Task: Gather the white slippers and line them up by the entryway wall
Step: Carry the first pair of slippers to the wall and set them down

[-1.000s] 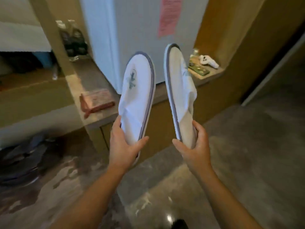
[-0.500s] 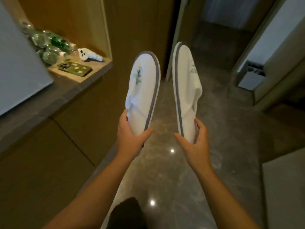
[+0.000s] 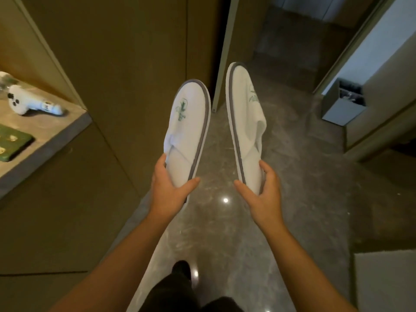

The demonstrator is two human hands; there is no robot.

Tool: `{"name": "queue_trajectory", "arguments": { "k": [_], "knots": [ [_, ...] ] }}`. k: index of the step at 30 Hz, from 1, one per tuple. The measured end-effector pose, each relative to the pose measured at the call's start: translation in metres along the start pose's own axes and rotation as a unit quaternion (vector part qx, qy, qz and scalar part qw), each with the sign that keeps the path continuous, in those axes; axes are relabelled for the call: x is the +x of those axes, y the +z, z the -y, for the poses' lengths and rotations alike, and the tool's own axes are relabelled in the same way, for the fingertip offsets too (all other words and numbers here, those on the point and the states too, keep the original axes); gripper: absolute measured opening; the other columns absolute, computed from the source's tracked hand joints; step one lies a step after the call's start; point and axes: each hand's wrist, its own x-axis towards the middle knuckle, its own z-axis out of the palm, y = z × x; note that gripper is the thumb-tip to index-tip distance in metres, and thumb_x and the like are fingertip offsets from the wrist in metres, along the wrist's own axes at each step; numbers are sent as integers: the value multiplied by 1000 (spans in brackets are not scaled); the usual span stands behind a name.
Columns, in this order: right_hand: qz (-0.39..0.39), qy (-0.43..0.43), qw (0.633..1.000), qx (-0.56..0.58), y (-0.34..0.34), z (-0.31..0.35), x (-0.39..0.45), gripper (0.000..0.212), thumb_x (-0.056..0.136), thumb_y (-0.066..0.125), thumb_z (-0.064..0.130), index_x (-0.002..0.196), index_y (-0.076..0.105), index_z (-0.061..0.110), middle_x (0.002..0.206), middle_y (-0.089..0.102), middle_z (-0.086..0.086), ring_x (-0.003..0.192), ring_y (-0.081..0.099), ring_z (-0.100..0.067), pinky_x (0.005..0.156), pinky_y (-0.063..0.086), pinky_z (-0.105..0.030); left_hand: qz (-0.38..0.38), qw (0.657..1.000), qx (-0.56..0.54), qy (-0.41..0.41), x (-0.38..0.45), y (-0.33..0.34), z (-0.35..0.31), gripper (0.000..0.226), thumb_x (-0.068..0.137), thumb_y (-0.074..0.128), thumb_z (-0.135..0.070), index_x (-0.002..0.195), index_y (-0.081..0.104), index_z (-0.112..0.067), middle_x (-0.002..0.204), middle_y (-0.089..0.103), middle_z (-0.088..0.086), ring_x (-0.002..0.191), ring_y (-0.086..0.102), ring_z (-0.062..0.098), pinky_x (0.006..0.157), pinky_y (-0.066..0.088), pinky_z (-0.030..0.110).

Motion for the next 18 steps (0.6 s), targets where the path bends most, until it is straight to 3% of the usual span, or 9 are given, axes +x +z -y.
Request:
{"name": "queue_trajectory", "arguments": {
  "k": [5,10,14,18],
  "knots": [
    [69,35,997,3,18,-18,88,71,69,70,29,130,34,21,134,37,-4,123,38,-18,105,36,-41,-44,998,39,-23,63,26,-1,96,53,69,-42,134,26,-16,136,39,8,117,41,22,92,42,40],
    [173,45,984,-12,50,-56,177,72,66,73,29,128,37,24,129,41,-3,119,42,-21,101,42,-49,-129,984,58,-105,108,68,37,89,63,76,-32,135,25,-19,137,36,7,120,39,25,91,40,39],
    [267,19,961,-68,82,-104,244,74,64,75,32,127,37,22,127,39,-4,118,41,-23,95,44,-40,-213,957,47,-192,138,115,69,90,63,75,-31,135,23,-18,139,35,9,124,37,28,97,37,42],
    [328,-20,939,-106,118,-145,275,79,62,75,27,129,34,19,130,39,-5,118,39,-20,93,39,-33,-248,929,41,-272,155,141,104,91,65,73,-34,137,19,-20,142,33,11,126,37,31,101,39,51]
  ]
}}
